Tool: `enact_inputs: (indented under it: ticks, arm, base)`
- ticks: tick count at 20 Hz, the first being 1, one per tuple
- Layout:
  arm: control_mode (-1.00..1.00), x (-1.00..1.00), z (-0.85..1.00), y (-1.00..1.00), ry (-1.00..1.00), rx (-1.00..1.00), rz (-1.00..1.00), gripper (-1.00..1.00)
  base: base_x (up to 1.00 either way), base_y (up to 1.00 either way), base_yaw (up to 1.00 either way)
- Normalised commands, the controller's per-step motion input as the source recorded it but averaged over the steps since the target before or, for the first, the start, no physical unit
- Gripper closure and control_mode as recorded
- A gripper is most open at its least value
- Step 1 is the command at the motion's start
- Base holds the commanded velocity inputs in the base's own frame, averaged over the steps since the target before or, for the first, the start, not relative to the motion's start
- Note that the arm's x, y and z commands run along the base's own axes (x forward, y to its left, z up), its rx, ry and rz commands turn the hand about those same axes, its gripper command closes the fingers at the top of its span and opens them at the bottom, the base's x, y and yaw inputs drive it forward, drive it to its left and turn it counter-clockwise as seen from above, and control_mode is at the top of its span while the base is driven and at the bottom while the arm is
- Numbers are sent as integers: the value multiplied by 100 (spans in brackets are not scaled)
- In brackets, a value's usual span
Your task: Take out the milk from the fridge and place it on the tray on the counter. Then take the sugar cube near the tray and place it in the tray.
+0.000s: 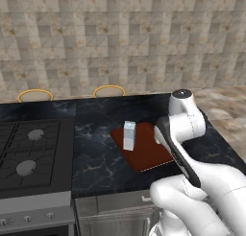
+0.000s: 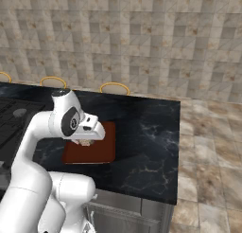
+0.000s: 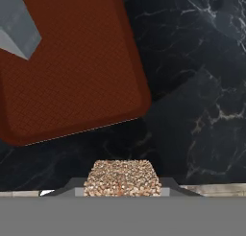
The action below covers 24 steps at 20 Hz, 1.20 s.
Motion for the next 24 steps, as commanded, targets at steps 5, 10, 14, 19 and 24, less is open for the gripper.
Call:
enact_inputs:
  ticks: [5,10,14,19,24]
  arm:
    - [-100,61,-4,-45,6,4,31,100]
    - [-100,48,-8,-5,9,0,35,100]
    - [-100,24,-15,0,11,0,28,100]
    - [-100,12,-19,2,6,0,23,100]
    - [-100,3,-30,19,0,-2,6,100]
  base:
    - [0,0,0]
    - [0,0,0]
    - [0,0,0]
    - [0,0,0]
    - [0,0,0]
